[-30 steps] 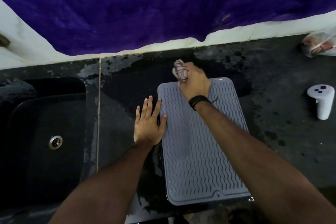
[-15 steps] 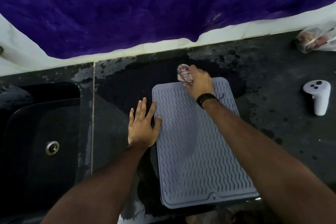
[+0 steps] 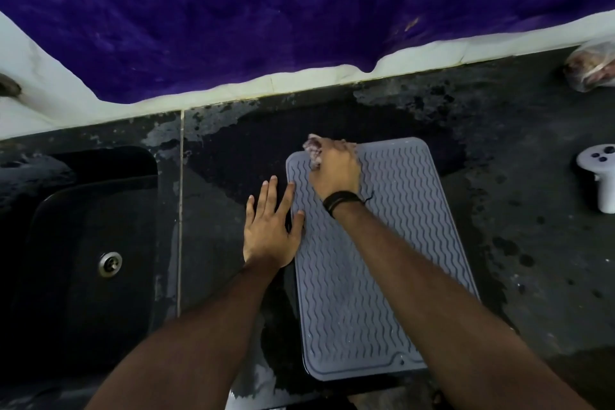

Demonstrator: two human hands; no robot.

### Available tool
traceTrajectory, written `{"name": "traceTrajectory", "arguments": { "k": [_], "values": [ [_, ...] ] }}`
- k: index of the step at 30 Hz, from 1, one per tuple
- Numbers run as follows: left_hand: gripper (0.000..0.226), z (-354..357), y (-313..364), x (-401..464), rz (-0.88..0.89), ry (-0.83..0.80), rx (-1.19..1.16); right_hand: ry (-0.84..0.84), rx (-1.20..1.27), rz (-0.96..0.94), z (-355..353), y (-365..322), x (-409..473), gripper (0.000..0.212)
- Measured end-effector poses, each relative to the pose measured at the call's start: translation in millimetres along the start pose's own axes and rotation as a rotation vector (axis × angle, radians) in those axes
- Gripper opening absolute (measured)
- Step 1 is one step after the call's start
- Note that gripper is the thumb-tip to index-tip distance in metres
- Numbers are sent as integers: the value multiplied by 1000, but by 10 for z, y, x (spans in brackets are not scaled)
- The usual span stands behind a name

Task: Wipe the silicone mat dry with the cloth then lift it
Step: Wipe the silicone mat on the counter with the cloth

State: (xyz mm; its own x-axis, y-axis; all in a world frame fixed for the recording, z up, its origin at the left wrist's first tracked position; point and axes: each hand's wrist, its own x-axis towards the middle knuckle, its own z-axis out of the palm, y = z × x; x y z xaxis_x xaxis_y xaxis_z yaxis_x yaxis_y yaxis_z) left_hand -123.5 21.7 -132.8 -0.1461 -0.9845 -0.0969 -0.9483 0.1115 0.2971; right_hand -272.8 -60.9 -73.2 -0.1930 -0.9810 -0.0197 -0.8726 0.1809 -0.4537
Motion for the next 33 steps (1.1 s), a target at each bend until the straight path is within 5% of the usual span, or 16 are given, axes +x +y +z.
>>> {"name": "traceTrajectory", "arguments": {
  "k": [5,9,18,24,33],
  "values": [
    [64,-2,12,15,-8,-7,13,37,-107,-242,64,-137,5,61],
    [63,-6,23,4,-10,-4,12,-142,-193,-394,62,-80,49,52],
    [61,3,15,-4,-14,10,10,-256,-283,-446,-175,243,-504,51],
    [59,-17,23,-5,-4,11,6,-85,-291,-404,-294,49,-204,53],
    [57,24,24,-8,-18,25,28,-184,-433,-431,-39,97,-402,45]
  ]
}}
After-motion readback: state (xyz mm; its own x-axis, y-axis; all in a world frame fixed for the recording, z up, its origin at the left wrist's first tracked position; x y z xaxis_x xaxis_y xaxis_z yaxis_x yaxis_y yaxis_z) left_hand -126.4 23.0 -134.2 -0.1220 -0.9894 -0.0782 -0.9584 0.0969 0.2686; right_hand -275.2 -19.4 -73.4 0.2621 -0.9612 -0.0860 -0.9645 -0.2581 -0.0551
